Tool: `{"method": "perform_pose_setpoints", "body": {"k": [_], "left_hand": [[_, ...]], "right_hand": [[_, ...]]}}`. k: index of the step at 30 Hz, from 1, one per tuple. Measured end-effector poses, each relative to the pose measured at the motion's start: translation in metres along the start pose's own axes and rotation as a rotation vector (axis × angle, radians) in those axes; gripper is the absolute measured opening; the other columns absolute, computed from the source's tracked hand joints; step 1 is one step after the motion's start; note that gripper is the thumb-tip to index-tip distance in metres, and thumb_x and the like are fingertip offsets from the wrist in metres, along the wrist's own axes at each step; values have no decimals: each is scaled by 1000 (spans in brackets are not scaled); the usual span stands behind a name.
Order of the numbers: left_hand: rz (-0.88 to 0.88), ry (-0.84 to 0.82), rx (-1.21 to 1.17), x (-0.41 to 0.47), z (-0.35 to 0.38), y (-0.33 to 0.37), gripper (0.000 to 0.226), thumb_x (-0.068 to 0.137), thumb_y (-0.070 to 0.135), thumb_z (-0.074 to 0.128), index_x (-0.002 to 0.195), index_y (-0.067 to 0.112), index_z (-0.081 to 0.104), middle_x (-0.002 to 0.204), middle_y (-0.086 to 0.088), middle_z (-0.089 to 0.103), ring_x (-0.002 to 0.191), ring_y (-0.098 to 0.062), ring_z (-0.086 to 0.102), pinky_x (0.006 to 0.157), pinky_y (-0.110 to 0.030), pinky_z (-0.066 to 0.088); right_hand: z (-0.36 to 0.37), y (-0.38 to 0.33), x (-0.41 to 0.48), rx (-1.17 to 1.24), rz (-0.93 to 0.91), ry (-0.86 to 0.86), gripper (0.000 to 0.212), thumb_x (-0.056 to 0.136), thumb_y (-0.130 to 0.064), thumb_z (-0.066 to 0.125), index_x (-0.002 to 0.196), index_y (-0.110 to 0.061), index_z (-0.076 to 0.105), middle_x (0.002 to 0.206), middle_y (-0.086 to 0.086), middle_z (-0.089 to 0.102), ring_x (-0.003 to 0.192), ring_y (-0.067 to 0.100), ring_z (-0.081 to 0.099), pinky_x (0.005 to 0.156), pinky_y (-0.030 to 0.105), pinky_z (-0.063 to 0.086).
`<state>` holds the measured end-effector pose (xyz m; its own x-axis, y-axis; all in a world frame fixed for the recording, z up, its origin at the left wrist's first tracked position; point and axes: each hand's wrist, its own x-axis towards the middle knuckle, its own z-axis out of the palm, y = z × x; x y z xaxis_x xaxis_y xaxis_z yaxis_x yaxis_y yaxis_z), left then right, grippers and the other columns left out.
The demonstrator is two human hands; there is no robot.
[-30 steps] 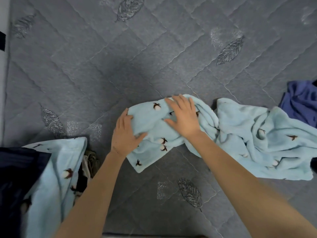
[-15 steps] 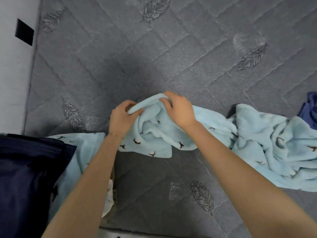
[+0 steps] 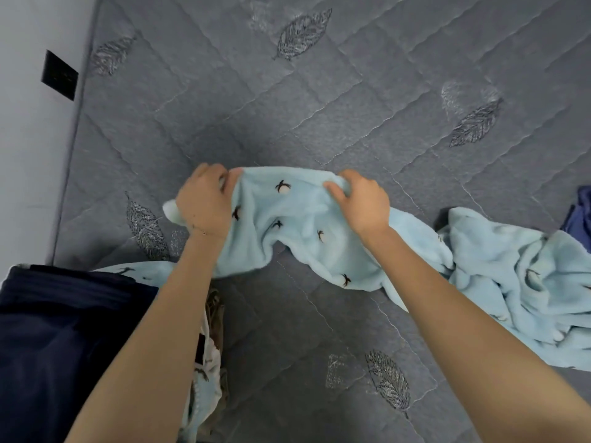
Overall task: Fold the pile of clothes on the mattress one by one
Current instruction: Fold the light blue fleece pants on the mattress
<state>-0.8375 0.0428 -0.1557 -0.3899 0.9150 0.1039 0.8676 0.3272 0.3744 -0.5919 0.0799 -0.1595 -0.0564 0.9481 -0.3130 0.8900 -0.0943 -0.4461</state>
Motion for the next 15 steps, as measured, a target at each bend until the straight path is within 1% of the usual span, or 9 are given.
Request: {"method": "perform_pose_setpoints", "body": {"k": [2, 3, 4, 5, 7, 9, 11, 12, 15], "left_hand": [[153, 168, 72, 15, 5, 4, 33, 93, 41, 56, 82, 12, 67, 80, -11, 58, 69, -30, 53, 66, -36, 33], [197, 220, 105, 20, 8, 7, 25, 93, 38, 57, 92, 16, 70, 87, -11, 60, 76, -31, 54, 73, -37, 33], [227, 227, 106, 21, 13, 9, 22, 94, 35, 58, 103, 19, 70, 96, -11, 61, 85, -32, 55, 79, -38, 33], [248, 196, 82, 19, 18, 11, 24, 94, 32, 58, 112, 20, 68, 104, -12, 61, 93, -33, 56, 85, -40, 35], [274, 70, 13, 8, 28, 13, 30, 95, 30, 53, 119, 18, 66, 116, -14, 61, 106, -37, 56, 93, -47, 38], [279, -148, -55, -8, 38, 11, 41, 94, 37, 44, 123, 17, 64, 126, -14, 58, 115, -39, 53, 98, -53, 39], [272, -400, -112, -24, 49, 10, 56, 91, 51, 36, 132, 20, 57, 139, -11, 51, 129, -36, 44, 107, -53, 32], [280, -488, -133, -31, 55, 11, 63, 88, 56, 34, 136, 21, 53, 145, -9, 46, 135, -32, 38, 111, -52, 28], [391, -581, -147, -50, 70, 22, 70, 86, 63, 33, 141, 22, 47, 151, -3, 39, 144, -24, 27, 117, -45, 16]], "right_hand": [[-1, -1, 5, 18, 19, 62, 35, 98, -43, 48, 114, -14, 59, 100, 13, 66, 94, 36, 59, 69, 34, 33], [-1, 0, 7, 8, 17, 89, 34, 98, -41, 48, 119, -15, 59, 107, 11, 65, 100, 34, 56, 75, 35, 33], [0, 3, 7, -21, 10, 110, 35, 97, -38, 50, 126, -18, 56, 115, 9, 62, 108, 32, 52, 84, 37, 33], [2, 6, 7, -58, 0, 124, 40, 96, -36, 54, 132, -20, 53, 122, 7, 57, 114, 31, 47, 92, 38, 30], [5, 13, 5, -100, -41, 147, 52, 90, -33, 63, 138, -20, 47, 131, 7, 50, 123, 30, 40, 104, 39, 25], [7, 21, 1, -125, -81, 136, 59, 86, -30, 68, 139, -19, 47, 136, 9, 46, 128, 31, 37, 110, 41, 22], [10, 31, -1, -161, -58, 56, 61, 86, -31, 67, 141, -18, 44, 141, 9, 43, 132, 31, 35, 112, 40, 20], [11, 38, -3, -173, -27, 4, 61, 87, -32, 65, 142, -19, 42, 143, 8, 40, 133, 30, 33, 113, 39, 19], [17, 54, -8, -145, 15, -81, 59, 90, -29, 61, 144, -19, 40, 147, 5, 39, 136, 28, 32, 115, 38, 17]]}}
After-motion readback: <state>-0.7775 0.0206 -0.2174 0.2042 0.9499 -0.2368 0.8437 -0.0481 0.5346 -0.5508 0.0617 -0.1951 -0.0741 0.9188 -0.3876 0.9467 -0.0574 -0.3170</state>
